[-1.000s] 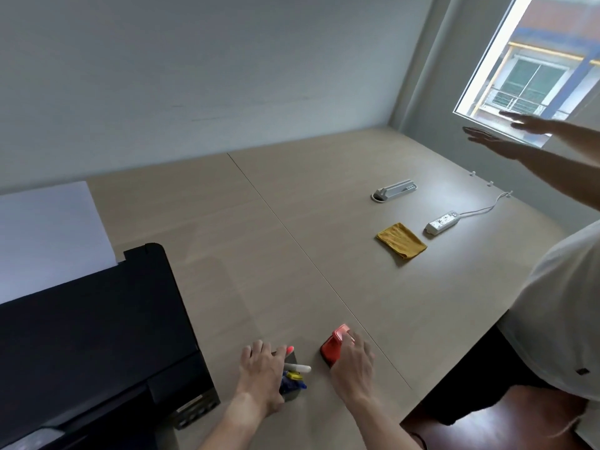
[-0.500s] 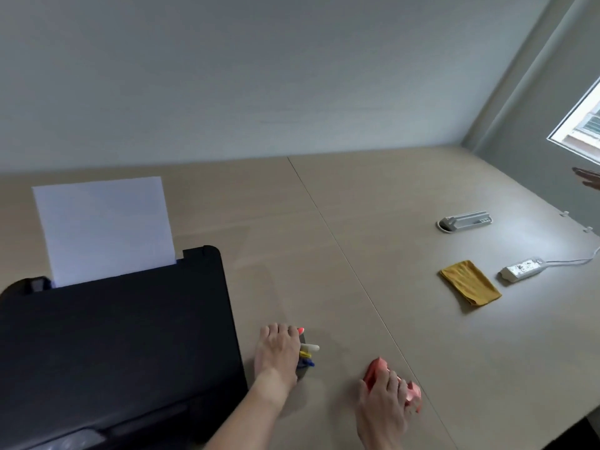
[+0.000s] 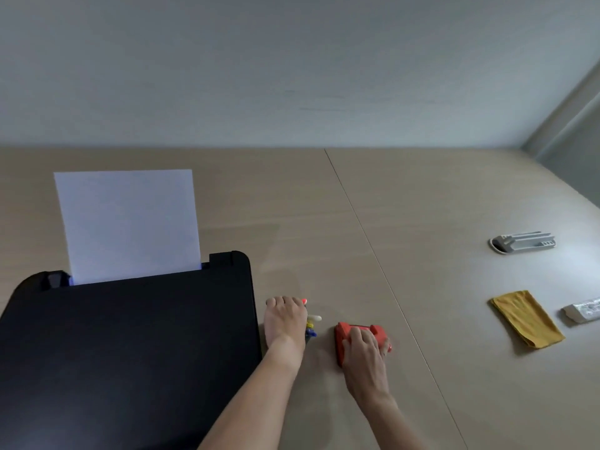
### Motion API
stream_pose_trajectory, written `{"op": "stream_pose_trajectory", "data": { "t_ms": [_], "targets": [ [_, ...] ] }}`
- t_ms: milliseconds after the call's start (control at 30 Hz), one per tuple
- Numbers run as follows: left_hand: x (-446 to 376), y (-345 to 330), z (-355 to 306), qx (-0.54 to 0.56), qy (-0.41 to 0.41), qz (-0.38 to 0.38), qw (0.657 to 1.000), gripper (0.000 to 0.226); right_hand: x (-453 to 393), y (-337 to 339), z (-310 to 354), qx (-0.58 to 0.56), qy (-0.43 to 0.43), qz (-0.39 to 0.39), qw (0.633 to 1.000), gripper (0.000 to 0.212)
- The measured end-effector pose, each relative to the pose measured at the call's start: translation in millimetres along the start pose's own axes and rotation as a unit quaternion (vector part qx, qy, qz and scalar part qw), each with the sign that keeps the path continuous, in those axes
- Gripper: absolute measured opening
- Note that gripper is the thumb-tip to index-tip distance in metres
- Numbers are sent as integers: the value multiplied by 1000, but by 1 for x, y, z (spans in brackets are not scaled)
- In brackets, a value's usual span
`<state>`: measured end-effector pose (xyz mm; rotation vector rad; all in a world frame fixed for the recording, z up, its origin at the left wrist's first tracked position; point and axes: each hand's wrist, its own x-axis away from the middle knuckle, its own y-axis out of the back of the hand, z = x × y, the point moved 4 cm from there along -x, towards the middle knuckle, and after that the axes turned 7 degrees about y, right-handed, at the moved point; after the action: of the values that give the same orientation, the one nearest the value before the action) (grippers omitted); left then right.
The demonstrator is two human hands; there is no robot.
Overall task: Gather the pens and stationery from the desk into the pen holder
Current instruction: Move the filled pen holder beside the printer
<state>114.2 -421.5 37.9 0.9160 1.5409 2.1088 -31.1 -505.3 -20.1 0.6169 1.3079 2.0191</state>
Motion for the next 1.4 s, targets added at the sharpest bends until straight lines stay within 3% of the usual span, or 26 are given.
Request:
{"op": "stream_pose_trajectory", "data": {
  "t_ms": [100,400,600,767,933,1000,1133,1267,1400],
  "targets": [
    [-16,2,8,3,13,1,1000,44,-31,-6,19,8,39,34,999,9],
    [-49,3,23,16,61,-4,998,38,-84,-21,59,15,109,84,990,23],
    [-57,4,22,5,84,0,996,30,-91,-27,66,-12,135,69,988,16],
    [-54,4,23,6,86,-5,996,30,-91,-30,74,8,154,81,985,39],
    [-49,10,26,10,55,-23,998,29,-87,-25,74,-11,175,44,984,16],
    [-42,13,26,21,45,-37,998,30,-78,-20,72,-28,166,20,986,21],
    [-16,16,26,30,39,-87,995,58,-47,-14,63,-4,109,-2,994,34],
    [26,12,24,56,9,-115,992,88,-3,-6,58,24,65,-16,997,13],
    [79,0,19,160,12,-149,976,88,44,-6,49,-5,36,-12,999,12]
  ]
}}
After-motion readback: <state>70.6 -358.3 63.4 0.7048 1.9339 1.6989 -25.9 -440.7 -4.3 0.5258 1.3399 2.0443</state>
